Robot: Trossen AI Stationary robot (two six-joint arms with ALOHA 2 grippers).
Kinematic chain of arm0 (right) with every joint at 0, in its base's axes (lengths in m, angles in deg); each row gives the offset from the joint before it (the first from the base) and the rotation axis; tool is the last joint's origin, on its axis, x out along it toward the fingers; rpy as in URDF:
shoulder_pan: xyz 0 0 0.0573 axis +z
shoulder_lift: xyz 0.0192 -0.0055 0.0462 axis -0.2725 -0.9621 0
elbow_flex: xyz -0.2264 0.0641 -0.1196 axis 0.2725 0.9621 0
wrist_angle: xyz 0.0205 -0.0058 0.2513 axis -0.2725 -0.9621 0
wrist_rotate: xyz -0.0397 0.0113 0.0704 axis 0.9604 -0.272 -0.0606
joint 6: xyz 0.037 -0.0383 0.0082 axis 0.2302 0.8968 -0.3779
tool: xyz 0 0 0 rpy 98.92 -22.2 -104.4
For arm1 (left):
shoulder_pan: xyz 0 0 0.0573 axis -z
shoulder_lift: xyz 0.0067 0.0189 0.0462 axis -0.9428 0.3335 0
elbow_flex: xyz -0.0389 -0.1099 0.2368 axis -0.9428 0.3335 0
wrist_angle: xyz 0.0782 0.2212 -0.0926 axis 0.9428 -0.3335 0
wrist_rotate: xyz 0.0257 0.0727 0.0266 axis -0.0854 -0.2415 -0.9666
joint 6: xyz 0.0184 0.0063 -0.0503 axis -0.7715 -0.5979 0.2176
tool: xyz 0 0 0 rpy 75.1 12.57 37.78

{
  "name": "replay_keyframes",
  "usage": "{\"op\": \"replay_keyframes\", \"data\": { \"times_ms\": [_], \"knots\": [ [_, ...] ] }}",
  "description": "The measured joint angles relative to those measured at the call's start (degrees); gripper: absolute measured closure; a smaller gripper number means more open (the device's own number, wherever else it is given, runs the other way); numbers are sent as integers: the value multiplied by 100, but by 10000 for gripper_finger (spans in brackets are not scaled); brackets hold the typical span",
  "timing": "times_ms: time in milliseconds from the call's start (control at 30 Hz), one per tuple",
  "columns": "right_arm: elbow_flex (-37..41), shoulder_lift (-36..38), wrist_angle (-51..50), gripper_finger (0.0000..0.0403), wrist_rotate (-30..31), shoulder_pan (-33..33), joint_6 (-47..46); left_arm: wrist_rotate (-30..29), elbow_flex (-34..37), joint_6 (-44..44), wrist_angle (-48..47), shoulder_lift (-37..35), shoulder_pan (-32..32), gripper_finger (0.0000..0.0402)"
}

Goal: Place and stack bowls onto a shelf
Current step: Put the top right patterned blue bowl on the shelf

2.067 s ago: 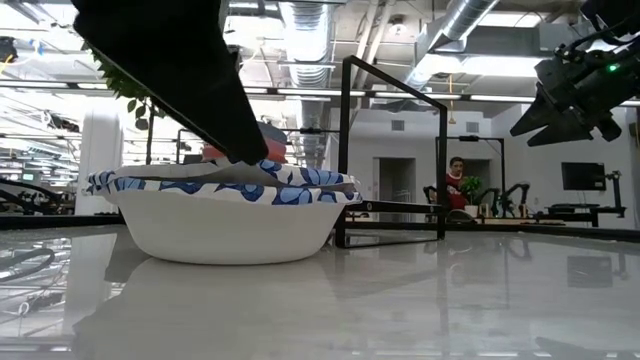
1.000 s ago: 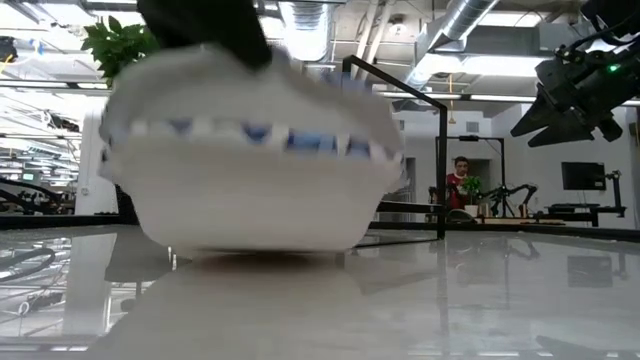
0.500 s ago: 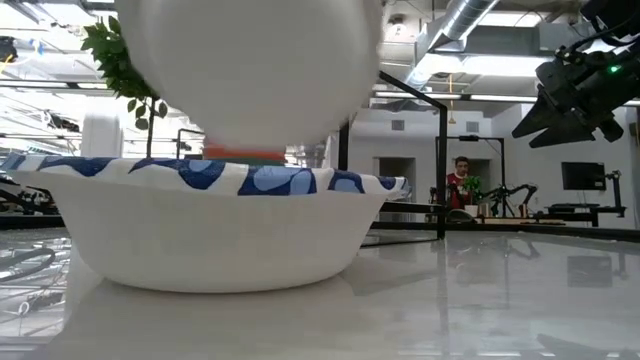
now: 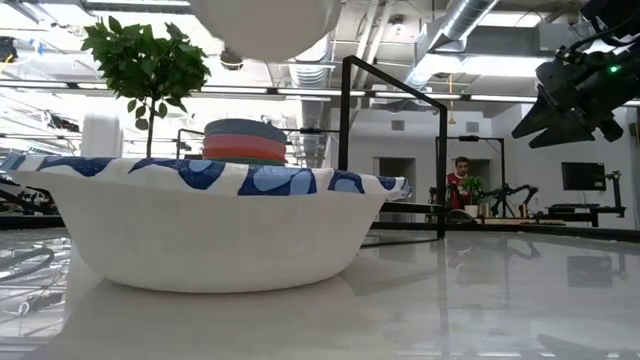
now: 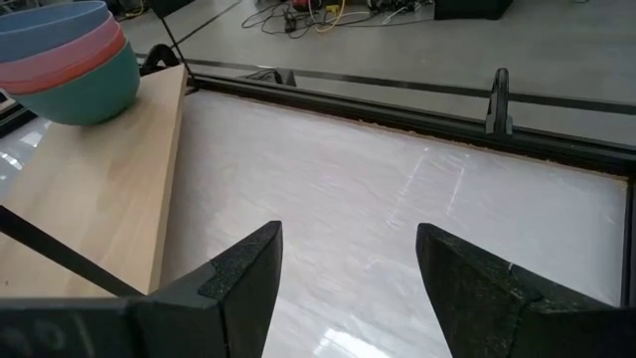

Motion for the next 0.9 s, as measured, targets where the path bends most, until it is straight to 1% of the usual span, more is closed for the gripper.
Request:
{"op": "replay_keyframes", "data": {
  "times_ms": [133, 233, 467, 700, 900],
  "knots": [
    [0, 0, 0, 143, 0, 0, -2, -311, 183, -747, 210, 0, -337, 401],
    [0, 0, 2, 143, 0, 0, -2, -336, 349, -1136, 442, 4, -599, 401],
    [0, 0, 0, 143, 0, 0, -2, -446, 1034, -1868, 1550, 12, -993, 401],
    [0, 0, 0, 143, 0, 1, -4, -307, 1976, -2474, 3013, 15, -1263, 401],
    [0, 0, -2, 143, 0, 0, -4, 80, 2520, -2636, 3633, 13, -1512, 401]
  ]
}}
